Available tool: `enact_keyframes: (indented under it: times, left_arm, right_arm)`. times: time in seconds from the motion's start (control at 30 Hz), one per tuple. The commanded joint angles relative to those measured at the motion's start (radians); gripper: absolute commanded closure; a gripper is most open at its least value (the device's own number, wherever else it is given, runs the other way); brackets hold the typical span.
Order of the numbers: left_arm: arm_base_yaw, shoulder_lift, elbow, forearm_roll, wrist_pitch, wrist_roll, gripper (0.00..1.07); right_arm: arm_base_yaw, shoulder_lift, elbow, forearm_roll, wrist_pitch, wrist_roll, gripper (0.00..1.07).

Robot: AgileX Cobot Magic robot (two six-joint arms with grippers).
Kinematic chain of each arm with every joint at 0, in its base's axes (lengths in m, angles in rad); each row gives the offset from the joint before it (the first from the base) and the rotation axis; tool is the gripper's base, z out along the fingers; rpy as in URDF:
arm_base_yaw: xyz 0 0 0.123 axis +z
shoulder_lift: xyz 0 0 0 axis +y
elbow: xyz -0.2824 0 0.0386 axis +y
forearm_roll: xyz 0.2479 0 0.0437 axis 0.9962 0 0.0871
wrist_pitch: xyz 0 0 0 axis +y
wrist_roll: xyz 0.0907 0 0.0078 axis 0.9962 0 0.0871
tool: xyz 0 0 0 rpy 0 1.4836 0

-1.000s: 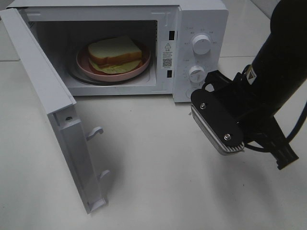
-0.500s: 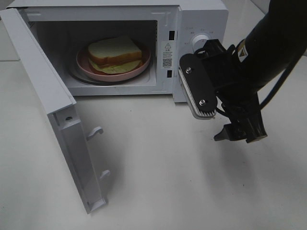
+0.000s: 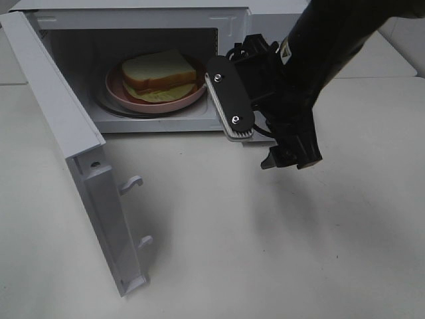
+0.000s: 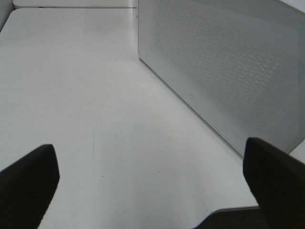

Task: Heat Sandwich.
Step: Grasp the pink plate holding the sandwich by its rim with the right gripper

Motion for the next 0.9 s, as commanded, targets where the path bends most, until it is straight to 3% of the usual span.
enact_keyframes:
  times: [0.03, 0.9]
  left_arm:
    - [0.001, -0.006, 0.0, -0.002, -0.011, -0.006, 0.09]
    - [0.001, -0.006, 0.0, -0.002, -0.011, -0.006, 0.09]
  right_arm:
    - [0.014, 0.04, -0.046, -0.005, -0.006, -0.011, 0.13]
    - [0.037, 0.285, -0.301, -0.007, -0.1, -0.018, 0.2]
